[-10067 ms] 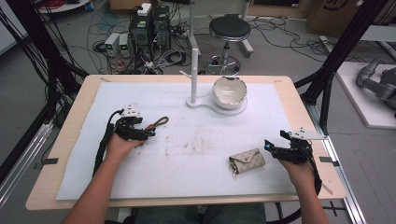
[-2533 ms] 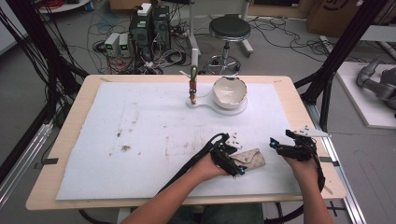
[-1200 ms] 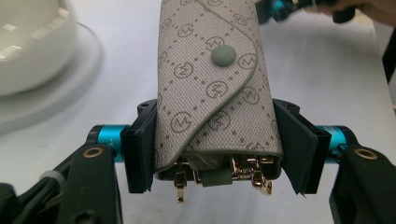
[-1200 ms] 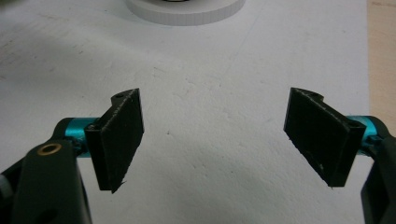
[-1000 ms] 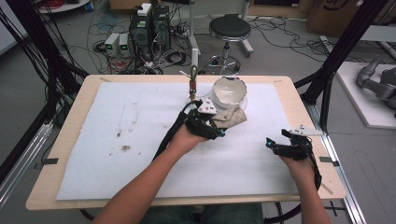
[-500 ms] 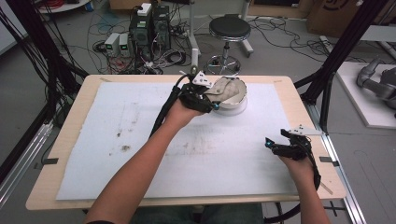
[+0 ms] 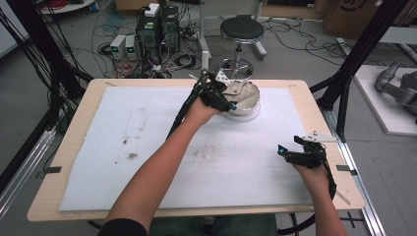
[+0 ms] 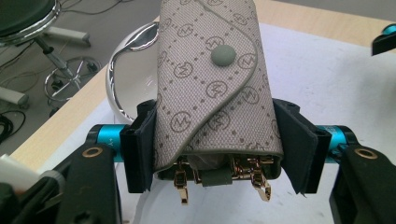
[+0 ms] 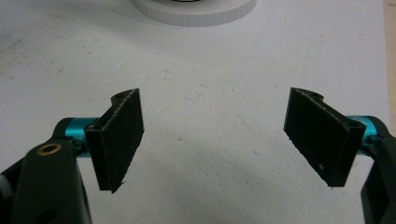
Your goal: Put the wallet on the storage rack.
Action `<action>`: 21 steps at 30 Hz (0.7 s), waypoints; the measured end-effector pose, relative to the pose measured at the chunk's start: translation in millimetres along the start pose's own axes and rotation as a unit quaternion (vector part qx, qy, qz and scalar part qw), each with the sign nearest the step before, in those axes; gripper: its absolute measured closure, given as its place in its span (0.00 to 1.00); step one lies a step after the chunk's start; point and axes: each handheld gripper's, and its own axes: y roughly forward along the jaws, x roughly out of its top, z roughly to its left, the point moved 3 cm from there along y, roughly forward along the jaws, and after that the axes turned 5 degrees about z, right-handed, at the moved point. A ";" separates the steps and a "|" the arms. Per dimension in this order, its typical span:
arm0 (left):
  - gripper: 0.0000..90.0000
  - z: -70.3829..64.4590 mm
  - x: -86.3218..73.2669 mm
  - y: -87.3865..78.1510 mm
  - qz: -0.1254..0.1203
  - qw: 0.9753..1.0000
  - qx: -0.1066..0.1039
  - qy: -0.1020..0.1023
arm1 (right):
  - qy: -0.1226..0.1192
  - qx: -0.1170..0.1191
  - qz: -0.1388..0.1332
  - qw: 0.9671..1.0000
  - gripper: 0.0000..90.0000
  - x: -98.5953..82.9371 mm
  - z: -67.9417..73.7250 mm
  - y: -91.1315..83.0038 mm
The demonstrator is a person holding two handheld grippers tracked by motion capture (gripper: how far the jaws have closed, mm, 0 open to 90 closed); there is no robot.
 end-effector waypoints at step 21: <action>0.41 7.5 5.6 48.3 0.057 0.998 0.017 -0.001 | 0.001 0.002 0.002 1.000 0.23 -0.4 -1.2 1.9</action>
